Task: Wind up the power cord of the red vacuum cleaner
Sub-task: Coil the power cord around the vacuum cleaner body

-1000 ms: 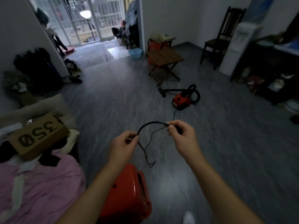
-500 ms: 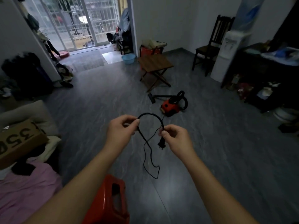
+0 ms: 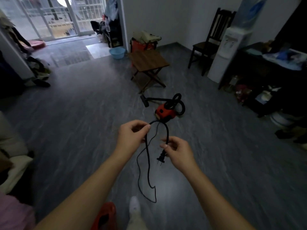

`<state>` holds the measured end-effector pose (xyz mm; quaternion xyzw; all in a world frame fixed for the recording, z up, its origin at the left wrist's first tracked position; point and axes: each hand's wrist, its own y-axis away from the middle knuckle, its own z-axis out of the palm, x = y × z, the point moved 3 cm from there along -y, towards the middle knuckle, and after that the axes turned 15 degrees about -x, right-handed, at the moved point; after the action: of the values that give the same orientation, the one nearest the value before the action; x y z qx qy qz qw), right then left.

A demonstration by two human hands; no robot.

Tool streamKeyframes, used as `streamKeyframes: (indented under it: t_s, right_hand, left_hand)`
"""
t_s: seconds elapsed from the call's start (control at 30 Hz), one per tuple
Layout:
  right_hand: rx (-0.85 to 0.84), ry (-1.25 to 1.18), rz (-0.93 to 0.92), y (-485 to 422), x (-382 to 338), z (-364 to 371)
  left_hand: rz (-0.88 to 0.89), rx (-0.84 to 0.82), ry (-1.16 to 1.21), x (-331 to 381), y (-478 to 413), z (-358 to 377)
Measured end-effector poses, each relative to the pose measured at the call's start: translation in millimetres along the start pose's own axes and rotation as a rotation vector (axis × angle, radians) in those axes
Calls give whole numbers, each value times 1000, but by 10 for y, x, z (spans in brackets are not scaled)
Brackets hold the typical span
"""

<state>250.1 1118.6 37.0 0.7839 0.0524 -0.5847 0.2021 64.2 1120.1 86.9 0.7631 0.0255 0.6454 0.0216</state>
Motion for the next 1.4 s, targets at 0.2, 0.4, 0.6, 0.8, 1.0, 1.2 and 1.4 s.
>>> streamKeyframes:
  t_s: [0.2,0.4,0.6,0.8,1.0,1.2,1.4]
  right_hand:
    - [-39,-73,4,-1020,-370,157]
    - [-58,-143,4,-1971,-643,159]
    - [-141,-97,19,-3010,-701,0]
    - [-273,-85,-18,-4004,-916,-222]
    - [-299,-36,-39,-4830,-1155,-396]
    - [-183,19,-16,-5440,-1139,-485]
    - [49,75,70,-5887,-993,-423]
  left_hand:
    - [-52,-48,64,-3,-1104,-494]
    - [-92,-50,120,21,-2058,-793]
    - [-124,5,148,-36,-2941,-902]
    - [-161,126,150,39,-3775,-1041]
    - [-152,177,141,131,-4447,-1219]
    - [-186,46,84,-19,-5171,-1434]
    - [-189,-256,55,-318,-5871,-1556]
